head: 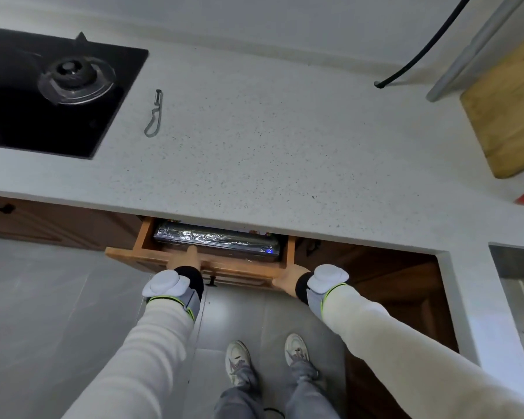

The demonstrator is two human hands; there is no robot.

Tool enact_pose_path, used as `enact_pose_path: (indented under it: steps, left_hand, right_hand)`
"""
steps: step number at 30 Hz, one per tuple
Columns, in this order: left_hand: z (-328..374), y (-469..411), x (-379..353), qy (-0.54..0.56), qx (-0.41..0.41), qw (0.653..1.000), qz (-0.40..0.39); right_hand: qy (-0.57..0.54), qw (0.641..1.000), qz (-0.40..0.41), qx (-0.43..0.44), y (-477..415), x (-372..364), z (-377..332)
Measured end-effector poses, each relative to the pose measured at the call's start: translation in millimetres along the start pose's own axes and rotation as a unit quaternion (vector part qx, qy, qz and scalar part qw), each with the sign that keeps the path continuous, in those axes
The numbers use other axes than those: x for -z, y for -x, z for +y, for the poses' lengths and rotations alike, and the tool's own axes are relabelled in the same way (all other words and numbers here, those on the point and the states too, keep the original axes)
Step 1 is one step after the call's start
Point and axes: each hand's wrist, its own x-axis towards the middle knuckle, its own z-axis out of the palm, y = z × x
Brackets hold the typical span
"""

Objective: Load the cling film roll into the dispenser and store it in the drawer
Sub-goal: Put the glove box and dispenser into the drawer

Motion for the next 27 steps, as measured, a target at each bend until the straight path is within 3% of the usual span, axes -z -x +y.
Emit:
enact_pose_path:
  steps: [2, 4, 12, 18, 21, 24, 27]
  left_hand:
    - [3.4, -5.7, 0.9, -0.065, -0.013, 0.998, 0.000]
    - [8.0, -11.6, 2.7, -0.232, -0.057, 0.971, -0.007]
    - [31.0, -12.6, 7.1, -0.384, -0.132, 0.914, -0.019]
    - [45.5, -20.8, 3.1, -0.434, -0.135, 0.890, -0.029]
    - [51.9, -32.2, -1.4, -0.350, -0.102, 0.931, -0.026]
    - [54.4, -41.3, -7.8, -0.075, -0.025, 0.997, -0.019]
    - [57.1, -45.0, -13.5, 0.120, 0.038, 0.992, -0.021]
  right_hand:
    - [-0.014, 1.000, 0.006, -0.008, 1.4, 2.5, -2.4]
    - [-0.022, 1.000, 0.013, 0.001, 1.0, 4.3, -3.4]
    - [0.023, 0.999, 0.029, -0.001, -14.9, 11.7, -0.7]
    - [0.034, 0.999, 0.038, 0.004, -20.6, 18.1, -5.3]
    - [0.026, 0.999, 0.045, 0.001, -23.7, 22.7, -9.3]
    - [0.027, 0.999, 0.044, 0.002, -27.1, 27.9, -11.8]
    - [0.023, 0.999, 0.048, 0.002, -29.0, 29.5, -13.1]
